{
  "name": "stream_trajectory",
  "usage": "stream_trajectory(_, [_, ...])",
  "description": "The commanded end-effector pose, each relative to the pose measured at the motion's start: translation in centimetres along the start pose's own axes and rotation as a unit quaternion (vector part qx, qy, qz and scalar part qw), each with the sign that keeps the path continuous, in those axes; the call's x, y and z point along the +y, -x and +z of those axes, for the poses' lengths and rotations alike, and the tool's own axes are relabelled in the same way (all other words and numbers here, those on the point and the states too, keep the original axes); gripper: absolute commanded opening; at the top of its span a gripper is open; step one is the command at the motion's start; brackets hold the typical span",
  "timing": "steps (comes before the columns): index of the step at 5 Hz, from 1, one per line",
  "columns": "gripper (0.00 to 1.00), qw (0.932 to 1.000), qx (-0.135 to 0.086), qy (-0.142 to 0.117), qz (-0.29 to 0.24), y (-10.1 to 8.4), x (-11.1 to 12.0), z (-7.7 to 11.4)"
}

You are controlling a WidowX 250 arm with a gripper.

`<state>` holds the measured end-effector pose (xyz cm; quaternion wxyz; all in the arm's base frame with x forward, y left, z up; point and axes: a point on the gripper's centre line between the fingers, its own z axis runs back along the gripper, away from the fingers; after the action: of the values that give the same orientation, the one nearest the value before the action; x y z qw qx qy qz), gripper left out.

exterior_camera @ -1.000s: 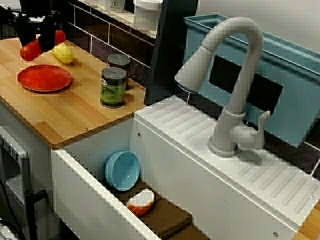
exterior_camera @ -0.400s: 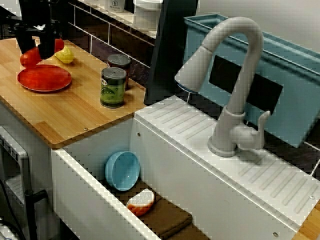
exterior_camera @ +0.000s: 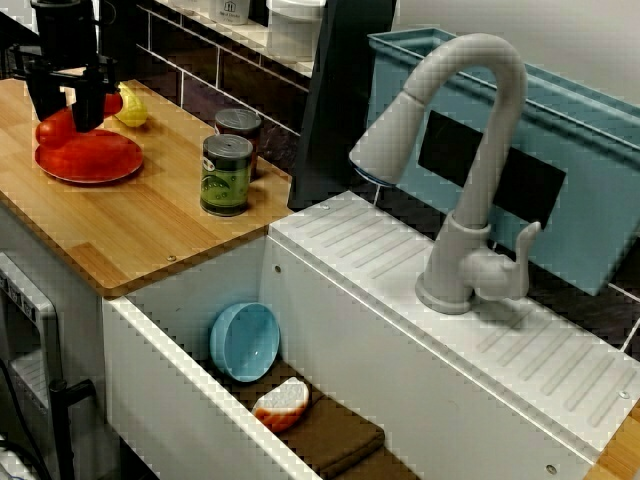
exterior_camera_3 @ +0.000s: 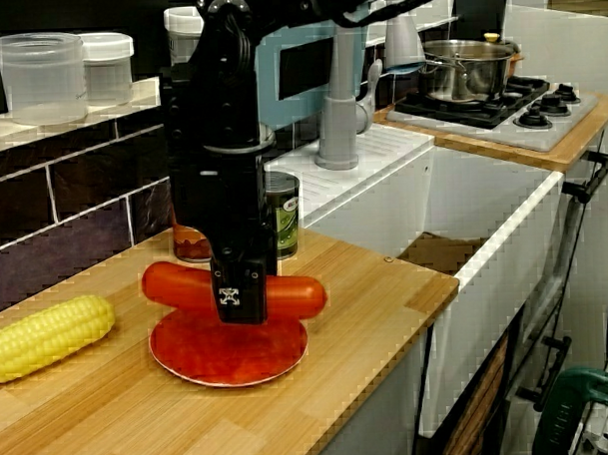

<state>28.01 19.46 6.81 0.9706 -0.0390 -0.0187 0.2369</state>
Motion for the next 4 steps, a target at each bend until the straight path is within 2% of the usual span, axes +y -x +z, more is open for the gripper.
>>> stream_trajectory(1, [0.84, 0.9998, -0.013, -0.013, -0.008, 0.43, 0.31, 0.70])
stream_trajectory(2, [1.00, 0.9997, -0.014, -0.015, -0.009, 0.47, 0.25, 0.67])
stream_trajectory(4, [1.00, 0.9995, -0.017, -0.018, -0.021, 0.48, -0.11, 1.50])
